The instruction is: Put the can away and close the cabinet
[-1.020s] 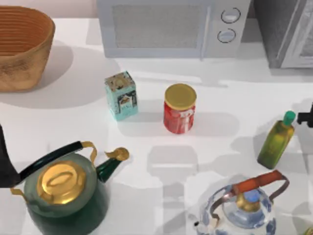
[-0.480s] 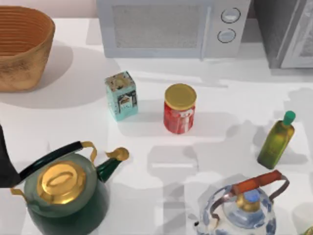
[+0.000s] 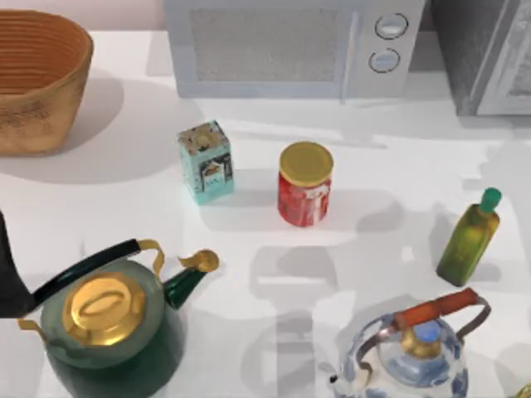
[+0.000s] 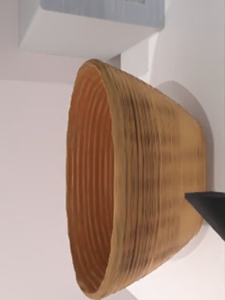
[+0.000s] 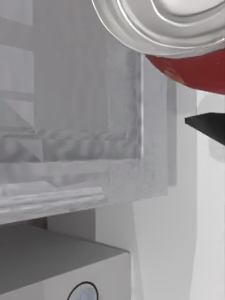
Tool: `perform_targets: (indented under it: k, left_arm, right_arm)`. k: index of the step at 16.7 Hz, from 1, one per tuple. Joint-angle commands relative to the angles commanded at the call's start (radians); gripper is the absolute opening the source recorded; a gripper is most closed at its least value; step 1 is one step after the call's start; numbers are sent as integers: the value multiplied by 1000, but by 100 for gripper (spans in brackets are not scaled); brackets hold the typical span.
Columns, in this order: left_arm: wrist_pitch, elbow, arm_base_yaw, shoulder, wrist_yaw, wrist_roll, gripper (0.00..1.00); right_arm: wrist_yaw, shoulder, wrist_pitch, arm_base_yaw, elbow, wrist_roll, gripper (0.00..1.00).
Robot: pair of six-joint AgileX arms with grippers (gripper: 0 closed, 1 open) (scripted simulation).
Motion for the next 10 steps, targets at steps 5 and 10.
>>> perform_targets:
  k: [5, 10]
  left_arm:
    - [0, 0, 0, 0, 0, 0, 100]
    - [0, 0, 0, 0, 0, 0, 100]
  right_arm:
    - [4, -120, -60, 3, -98, -9, 0]
    - [12, -482, -150, 11, -273, -21, 0]
